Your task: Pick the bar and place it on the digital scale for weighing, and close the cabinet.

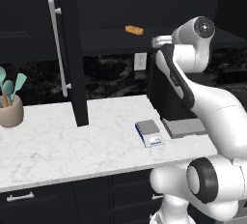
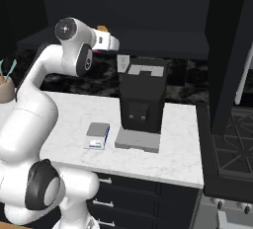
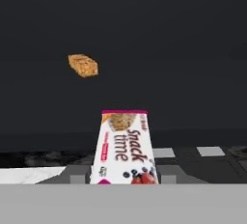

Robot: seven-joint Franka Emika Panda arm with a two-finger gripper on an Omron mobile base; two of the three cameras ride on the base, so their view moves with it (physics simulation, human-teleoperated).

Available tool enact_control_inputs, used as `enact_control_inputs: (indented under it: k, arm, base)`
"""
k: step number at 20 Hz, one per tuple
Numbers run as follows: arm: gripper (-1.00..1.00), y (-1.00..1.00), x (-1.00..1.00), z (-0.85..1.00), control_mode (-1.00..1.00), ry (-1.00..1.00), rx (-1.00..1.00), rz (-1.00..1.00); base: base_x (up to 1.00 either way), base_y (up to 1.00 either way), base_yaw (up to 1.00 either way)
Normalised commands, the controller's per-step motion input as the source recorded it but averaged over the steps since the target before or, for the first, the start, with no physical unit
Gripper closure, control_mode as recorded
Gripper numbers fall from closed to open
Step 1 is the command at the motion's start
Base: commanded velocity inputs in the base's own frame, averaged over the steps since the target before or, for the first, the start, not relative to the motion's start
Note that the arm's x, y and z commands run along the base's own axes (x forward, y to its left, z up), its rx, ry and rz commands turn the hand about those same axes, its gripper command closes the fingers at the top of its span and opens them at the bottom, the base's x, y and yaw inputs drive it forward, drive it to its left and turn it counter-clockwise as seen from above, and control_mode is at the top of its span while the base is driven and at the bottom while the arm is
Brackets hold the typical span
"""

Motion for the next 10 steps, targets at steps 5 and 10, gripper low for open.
enact_control_inputs:
  k: [5, 10]
  arm:
    - [1.00, -0.26, -1.00, 0.39, -1.00, 0.15, 0.00, 0.01]
    - [1.00, -0.15, -1.00, 0.08, -1.00, 0.00, 0.04, 0.02]
  base:
    - [0.00, 0.00, 0.00]
    - [0.00, 0.00, 0.00]
